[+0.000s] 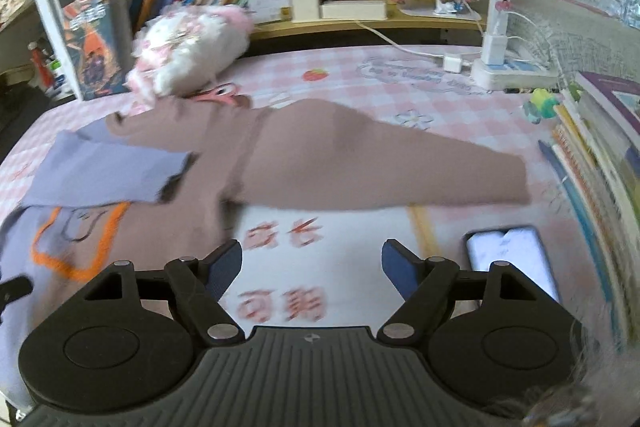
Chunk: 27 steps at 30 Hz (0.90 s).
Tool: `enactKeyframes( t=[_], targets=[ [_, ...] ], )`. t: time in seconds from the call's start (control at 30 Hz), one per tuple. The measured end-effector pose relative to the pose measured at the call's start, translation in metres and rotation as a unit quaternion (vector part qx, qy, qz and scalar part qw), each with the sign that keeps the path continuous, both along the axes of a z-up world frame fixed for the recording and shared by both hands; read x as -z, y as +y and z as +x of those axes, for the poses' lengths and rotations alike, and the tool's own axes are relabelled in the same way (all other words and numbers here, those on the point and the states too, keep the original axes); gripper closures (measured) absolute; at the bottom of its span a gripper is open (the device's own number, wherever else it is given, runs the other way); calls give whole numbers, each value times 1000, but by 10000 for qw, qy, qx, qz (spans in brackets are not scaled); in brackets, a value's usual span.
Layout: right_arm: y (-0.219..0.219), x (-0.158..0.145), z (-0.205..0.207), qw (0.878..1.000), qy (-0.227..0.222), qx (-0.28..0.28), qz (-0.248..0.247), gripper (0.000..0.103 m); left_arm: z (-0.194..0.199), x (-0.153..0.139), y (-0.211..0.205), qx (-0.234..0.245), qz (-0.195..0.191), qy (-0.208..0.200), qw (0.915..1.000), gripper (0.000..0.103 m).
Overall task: Fold clothes
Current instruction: 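Reach the right gripper to the pink sleeve cuff and grasp it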
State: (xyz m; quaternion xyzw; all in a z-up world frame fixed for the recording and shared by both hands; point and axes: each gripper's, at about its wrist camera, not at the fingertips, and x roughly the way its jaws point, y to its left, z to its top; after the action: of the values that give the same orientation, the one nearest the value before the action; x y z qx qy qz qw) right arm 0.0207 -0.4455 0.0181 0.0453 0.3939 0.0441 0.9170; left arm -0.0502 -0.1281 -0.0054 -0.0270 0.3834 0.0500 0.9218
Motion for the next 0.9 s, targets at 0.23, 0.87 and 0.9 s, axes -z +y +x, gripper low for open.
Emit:
enactKeyframes(
  t=[0.23, 0.87, 0.9],
  targets=[
    [-69, 14, 51, 9993, 268, 238, -140, 23, -11, 3, -31, -473, 47, 125, 9988, 21],
    [-135, 54, 101, 9948, 858, 499, -245, 27, -26, 2, -64, -1113, 206, 270, 9932, 21],
    [-134, 54, 102, 9951, 828, 469, -258, 30, -27, 2, -64, -1140, 208, 274, 9929, 21]
  ],
)
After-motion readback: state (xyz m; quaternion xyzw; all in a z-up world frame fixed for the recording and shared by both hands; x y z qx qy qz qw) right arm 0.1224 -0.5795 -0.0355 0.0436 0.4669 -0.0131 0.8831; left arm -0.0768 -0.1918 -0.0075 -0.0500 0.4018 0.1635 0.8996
